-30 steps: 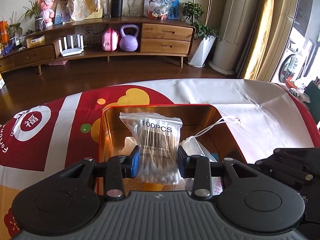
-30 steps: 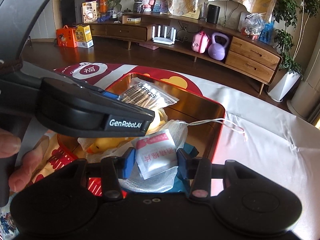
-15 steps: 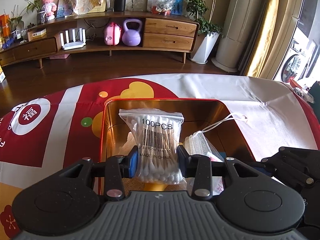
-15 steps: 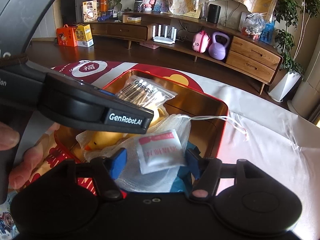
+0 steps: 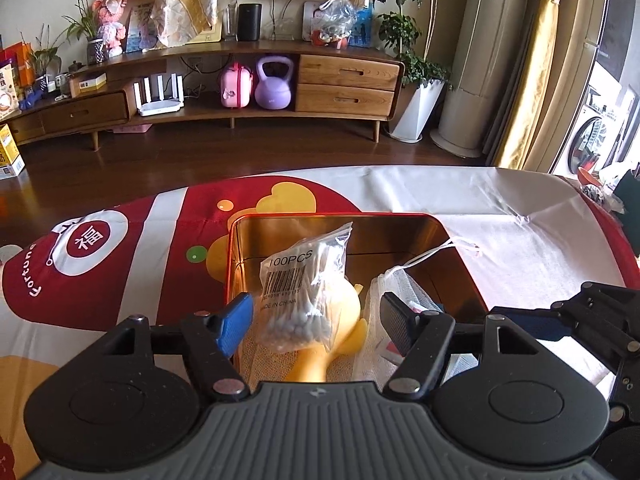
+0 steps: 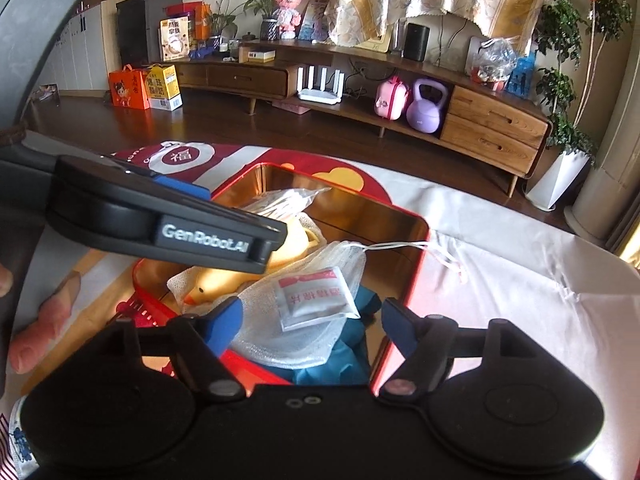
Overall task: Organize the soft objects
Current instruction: 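Open both tools to release the swab bag and sachet in the tin, then withdraw both open tools from the tin toward the remaining items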
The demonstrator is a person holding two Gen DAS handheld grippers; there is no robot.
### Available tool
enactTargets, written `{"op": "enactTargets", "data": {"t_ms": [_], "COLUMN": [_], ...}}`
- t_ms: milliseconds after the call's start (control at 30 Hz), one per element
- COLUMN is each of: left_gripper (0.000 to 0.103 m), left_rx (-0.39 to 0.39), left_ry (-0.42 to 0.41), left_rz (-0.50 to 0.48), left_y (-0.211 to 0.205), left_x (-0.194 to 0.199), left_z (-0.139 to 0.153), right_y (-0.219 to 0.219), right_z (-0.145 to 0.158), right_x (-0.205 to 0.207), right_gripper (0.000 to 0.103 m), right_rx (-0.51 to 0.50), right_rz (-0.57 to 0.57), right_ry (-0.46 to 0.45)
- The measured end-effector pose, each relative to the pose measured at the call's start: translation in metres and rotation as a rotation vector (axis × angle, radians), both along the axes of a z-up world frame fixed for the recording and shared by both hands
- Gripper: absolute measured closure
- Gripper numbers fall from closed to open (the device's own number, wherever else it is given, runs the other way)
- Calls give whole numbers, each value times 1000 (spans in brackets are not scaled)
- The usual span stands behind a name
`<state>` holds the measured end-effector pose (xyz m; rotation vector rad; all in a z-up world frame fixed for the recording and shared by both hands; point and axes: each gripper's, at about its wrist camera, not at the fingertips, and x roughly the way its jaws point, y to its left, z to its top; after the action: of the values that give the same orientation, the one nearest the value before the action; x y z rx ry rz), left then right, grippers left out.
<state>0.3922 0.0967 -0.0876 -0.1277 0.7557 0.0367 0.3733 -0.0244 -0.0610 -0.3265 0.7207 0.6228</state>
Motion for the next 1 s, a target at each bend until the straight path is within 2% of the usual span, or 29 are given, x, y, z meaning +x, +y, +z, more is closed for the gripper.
{"op": "enactTargets", "data": {"t_ms": [533,667,900,1000], "left_gripper": [33,25,24,19], "left_rx": [21,29,28,14], "left_ry": [-65,-85,-113,-124], "left_rz": [-12,-19,-33,-38], "left_y": [-6,-10,-13,-13], "left_x": [-62,-81,-115,-131], "left_z": [52,64,84,89], "right_y": [-20,-23,-34,-39], "right_z": [48,60,78,84], "right_x": [-53,-70,-99,-109], "right_gripper": [15,12,2,1], "right_rx": [31,40,63,79], "right_rz": [-12,-1,3,2], "right_ry": [-66,-80,-114,-113]}}
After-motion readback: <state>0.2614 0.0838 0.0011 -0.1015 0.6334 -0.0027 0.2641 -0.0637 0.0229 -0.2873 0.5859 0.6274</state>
